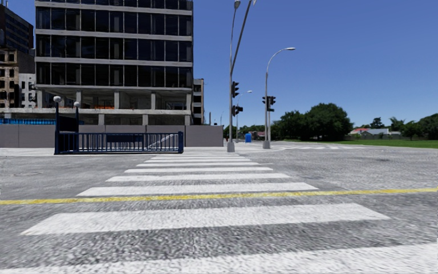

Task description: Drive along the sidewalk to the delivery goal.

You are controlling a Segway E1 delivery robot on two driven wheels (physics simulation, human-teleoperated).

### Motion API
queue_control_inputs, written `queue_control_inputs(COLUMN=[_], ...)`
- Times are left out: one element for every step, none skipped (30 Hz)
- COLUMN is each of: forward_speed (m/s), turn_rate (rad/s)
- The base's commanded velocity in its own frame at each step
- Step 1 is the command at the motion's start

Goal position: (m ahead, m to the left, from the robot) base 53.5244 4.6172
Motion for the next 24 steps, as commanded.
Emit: queue_control_inputs(forward_speed=[2.0,2.0,2.0,2.0,2.0,2.0,2.0,2.0,2.0,2.0,2.0,2.0,2.0,2.0,2.0,2.0,2.0,2.0,2.0,2.0,2.0,2.0,2.0,2.0], turn_rate=[0.43,0.43,0.43,0.43,0.43,0.38,0.38,0.0,0.0,0.0,0.0,0.0,0.0,0.0,0.0,0.0,0.0,0.0,0.0,-0.14,-0.14,-0.24,-0.27,-0.28])
